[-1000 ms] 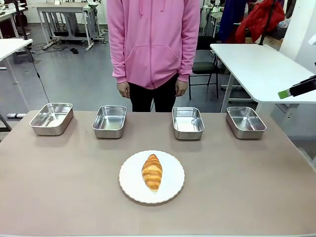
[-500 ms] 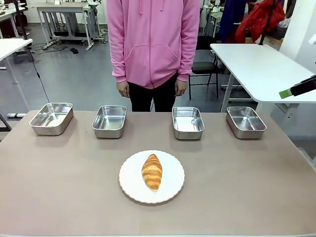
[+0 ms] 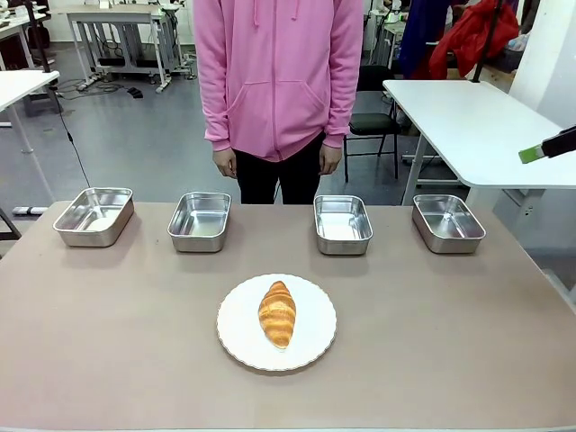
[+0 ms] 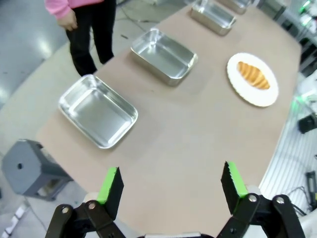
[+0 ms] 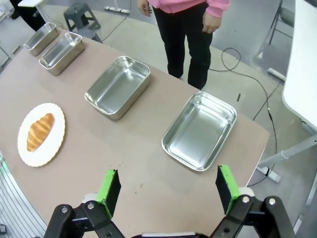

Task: Place the bread in the container.
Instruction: Place the Butter Roll into the Airtight Container indicated by the human.

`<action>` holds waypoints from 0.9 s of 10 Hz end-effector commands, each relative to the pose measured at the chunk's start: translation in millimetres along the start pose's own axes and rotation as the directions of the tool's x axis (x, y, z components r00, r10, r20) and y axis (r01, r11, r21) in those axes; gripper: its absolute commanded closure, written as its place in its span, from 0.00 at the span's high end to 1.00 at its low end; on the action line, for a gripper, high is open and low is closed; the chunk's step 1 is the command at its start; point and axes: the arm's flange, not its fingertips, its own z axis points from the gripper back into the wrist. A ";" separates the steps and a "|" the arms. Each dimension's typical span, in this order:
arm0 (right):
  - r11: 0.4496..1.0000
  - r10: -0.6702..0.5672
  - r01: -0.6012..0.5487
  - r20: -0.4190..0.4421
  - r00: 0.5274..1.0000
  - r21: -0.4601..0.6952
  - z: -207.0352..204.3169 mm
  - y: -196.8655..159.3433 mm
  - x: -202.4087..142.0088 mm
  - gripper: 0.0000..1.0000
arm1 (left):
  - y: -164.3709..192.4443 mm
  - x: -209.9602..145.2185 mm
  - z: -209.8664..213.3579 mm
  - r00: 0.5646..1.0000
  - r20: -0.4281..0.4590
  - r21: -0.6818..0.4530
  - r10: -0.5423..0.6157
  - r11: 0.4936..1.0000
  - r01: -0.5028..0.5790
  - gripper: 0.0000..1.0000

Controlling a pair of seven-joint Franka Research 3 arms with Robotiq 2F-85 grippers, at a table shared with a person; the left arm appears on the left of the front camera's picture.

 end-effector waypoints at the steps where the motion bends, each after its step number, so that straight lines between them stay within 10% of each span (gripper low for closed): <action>1: 0.997 0.022 -0.022 0.001 1.000 0.069 8.5 -19.6 -0.7 1.00 | 14.0 -8.3 15.4 0.999 0.034 -0.027 0.023 0.999 -0.022 1.00; 9: 0.995 -0.009 0.002 0.069 0.998 0.100 27.7 -31.3 0.7 1.00 | -7.7 -3.2 37.5 0.978 0.198 -0.146 0.064 0.989 -0.035 1.00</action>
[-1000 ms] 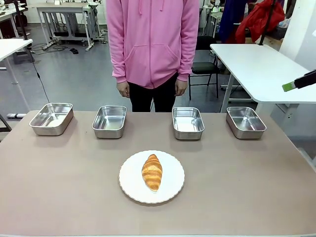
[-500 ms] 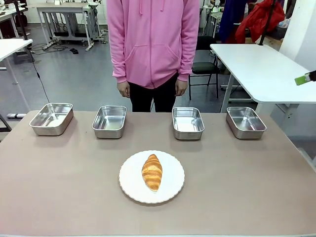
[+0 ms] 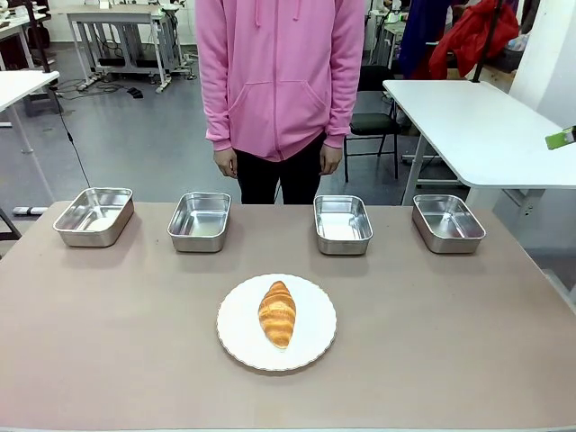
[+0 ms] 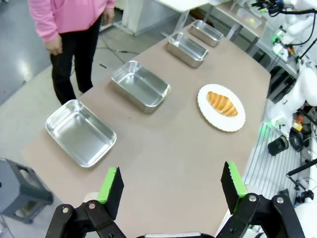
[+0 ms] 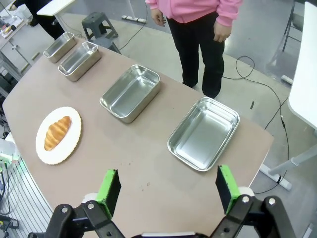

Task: Place the bread in the container.
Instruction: Place the Butter Roll into the Airtight Container indicated by the human.

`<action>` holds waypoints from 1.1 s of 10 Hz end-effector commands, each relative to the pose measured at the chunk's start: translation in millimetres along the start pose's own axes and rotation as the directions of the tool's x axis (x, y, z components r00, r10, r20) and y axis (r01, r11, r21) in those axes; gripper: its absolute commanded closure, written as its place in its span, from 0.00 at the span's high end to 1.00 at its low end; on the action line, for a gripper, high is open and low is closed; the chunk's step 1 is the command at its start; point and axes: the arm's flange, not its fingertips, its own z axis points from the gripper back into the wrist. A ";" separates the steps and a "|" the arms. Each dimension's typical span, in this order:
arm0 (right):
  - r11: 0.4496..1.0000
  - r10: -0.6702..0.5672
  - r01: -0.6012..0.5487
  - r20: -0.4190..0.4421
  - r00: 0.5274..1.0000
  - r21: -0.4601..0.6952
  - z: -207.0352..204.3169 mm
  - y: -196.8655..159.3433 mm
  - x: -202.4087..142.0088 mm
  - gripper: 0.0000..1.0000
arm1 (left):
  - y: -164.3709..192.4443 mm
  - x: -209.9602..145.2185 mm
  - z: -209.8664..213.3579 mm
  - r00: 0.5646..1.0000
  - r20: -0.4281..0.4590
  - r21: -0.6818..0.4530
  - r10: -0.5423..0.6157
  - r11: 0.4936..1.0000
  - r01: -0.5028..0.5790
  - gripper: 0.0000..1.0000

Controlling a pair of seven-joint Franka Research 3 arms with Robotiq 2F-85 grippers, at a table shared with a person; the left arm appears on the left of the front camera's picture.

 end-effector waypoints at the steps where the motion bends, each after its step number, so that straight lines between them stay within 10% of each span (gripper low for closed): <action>1: 1.000 0.019 -0.019 0.025 1.000 0.010 0.6 -4.6 2.8 1.00 | -7.1 -1.3 0.5 0.999 0.034 -0.020 -0.008 1.000 0.009 1.00; 11: 1.000 -0.013 0.013 0.008 1.000 -0.011 -0.5 -1.3 -0.3 1.00 | -7.3 2.6 0.0 0.999 0.040 -0.003 -0.020 1.000 0.020 1.00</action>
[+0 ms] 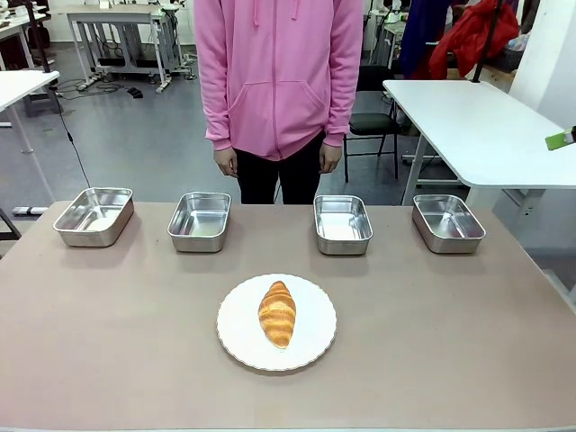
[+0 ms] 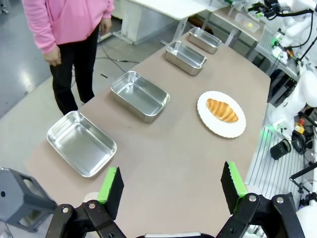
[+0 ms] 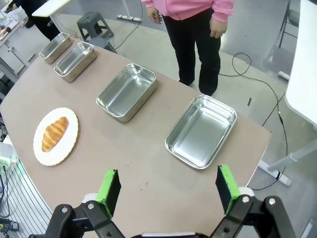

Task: Place the bread in the container.
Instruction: Place the Butter Roll into the Airtight Container indicated by the human.

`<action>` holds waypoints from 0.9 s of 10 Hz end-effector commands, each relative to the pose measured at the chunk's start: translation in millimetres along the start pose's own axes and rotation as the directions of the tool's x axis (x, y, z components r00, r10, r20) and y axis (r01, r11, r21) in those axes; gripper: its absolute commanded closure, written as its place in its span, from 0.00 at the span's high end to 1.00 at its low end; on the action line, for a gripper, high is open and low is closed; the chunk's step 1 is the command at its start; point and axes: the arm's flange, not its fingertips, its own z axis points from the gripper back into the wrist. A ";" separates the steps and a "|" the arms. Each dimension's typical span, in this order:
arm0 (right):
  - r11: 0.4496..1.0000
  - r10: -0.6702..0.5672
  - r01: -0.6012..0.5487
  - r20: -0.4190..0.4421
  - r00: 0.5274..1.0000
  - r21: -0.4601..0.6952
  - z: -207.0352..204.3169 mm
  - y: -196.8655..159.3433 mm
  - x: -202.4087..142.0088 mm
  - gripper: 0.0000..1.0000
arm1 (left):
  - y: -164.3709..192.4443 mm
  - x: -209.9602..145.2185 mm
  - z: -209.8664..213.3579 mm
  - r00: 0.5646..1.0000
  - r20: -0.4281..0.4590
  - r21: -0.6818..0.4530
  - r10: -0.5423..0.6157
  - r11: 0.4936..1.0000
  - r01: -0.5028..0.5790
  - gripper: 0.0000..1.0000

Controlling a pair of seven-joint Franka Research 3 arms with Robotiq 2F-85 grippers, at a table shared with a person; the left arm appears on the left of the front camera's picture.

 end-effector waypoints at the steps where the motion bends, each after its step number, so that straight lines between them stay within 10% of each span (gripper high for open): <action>1: 1.000 0.001 -0.001 0.017 1.000 0.008 -0.6 -1.2 0.5 1.00 | -1.1 1.2 3.0 1.000 0.005 -0.010 0.014 1.000 -0.014 1.00; 9: 1.000 0.001 -0.001 0.017 1.000 0.008 -0.6 -1.2 0.5 1.00 | -1.1 1.2 3.0 1.000 0.005 -0.010 0.014 1.000 -0.014 1.00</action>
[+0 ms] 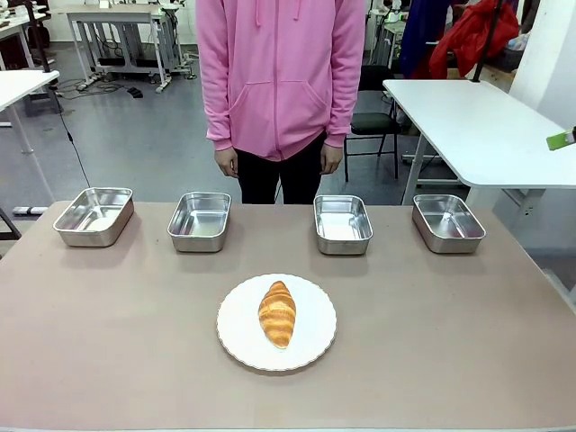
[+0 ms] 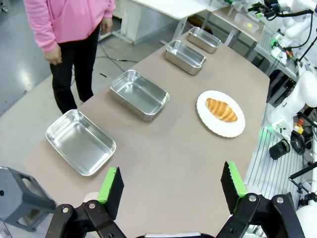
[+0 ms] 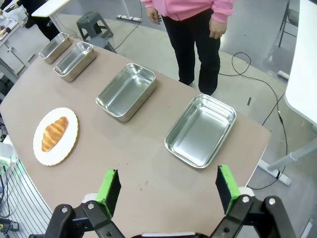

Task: Place the bread in the container.
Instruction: Place the Butter Roll into the Airtight Container indicated by the human.

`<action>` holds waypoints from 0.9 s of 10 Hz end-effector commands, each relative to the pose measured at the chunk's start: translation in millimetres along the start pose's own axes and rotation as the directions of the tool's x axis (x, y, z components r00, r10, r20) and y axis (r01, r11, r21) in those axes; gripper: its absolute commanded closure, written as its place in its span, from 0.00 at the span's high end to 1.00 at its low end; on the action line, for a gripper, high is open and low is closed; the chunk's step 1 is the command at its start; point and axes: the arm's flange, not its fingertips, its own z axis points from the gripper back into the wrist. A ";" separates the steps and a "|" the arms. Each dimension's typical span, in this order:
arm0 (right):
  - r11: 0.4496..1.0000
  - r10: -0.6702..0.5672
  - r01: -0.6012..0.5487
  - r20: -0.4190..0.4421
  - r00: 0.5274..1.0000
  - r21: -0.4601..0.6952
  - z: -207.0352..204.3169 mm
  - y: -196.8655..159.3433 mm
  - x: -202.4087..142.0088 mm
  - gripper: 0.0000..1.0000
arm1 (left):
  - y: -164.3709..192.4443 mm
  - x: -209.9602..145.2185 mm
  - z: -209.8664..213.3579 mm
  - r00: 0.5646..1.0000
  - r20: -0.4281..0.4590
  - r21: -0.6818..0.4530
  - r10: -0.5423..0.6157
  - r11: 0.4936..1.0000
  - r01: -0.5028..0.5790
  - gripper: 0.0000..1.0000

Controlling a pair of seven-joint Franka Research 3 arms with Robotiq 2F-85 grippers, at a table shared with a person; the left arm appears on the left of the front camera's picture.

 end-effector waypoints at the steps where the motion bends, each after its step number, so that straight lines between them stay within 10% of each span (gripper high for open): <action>1: 1.000 0.003 -0.004 0.018 1.000 0.009 -1.6 -0.7 1.3 1.00 | -2.0 2.6 2.4 1.000 0.005 -0.008 0.009 1.000 -0.009 1.00; 9: 1.000 0.003 -0.004 0.018 1.000 0.009 -1.6 -0.7 1.3 1.00 | -2.0 2.6 2.4 1.000 0.005 -0.008 0.009 1.000 -0.009 1.00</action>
